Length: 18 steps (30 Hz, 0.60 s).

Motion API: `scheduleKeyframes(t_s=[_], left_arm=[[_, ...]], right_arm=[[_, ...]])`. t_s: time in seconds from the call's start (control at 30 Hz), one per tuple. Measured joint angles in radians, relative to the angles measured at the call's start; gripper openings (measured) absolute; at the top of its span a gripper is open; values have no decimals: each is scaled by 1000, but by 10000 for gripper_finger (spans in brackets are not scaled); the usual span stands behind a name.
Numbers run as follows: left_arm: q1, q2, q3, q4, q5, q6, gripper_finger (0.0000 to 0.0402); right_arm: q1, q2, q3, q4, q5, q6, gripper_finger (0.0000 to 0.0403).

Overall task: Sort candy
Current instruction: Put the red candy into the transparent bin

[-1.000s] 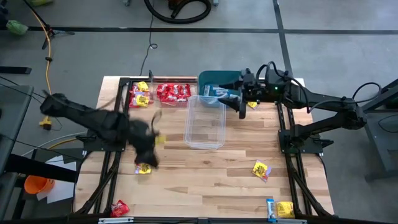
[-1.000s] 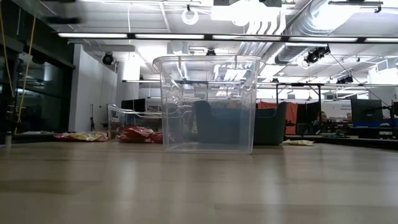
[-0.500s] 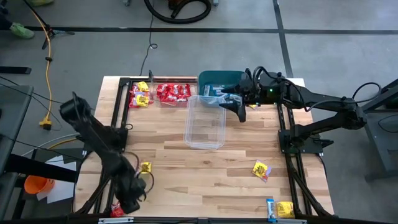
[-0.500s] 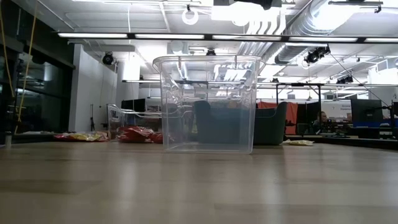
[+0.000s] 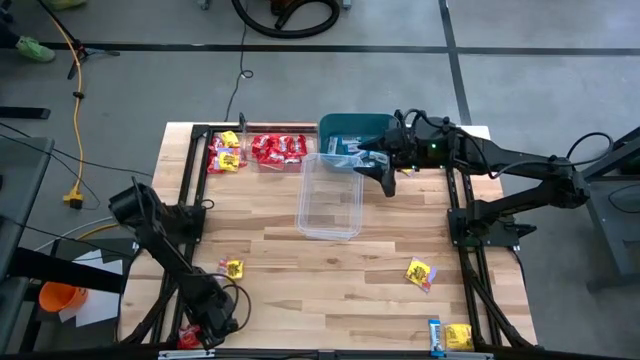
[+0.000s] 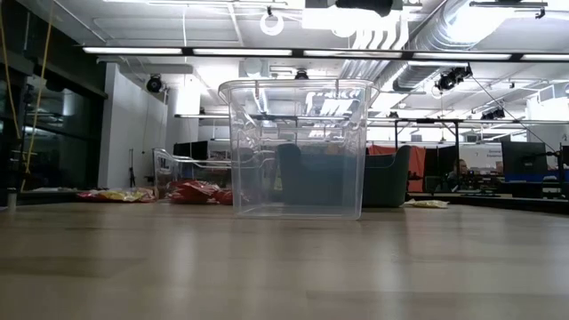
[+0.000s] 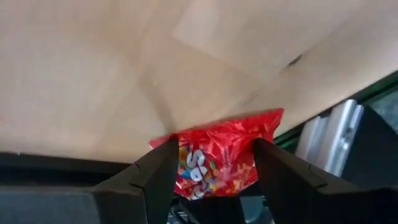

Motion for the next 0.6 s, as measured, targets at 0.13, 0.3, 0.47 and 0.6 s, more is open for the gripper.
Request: scheduleKeyframes(t_s=[0.13,0.3,0.47,0.6], left_arm=[[-2,24,3,9,20,41,194],[4,6,1,6,0,166,132],[52,-79,-1,-20,-20,331,14],[128,-208,-1,-73,-10,539,21]], right_arm=[[0,0,0,-20,45,0,288],[0,0,0,-22,49,0,288],[0,0,0,-37,49,0,288],[0,0,0,-38,49,0,288]])
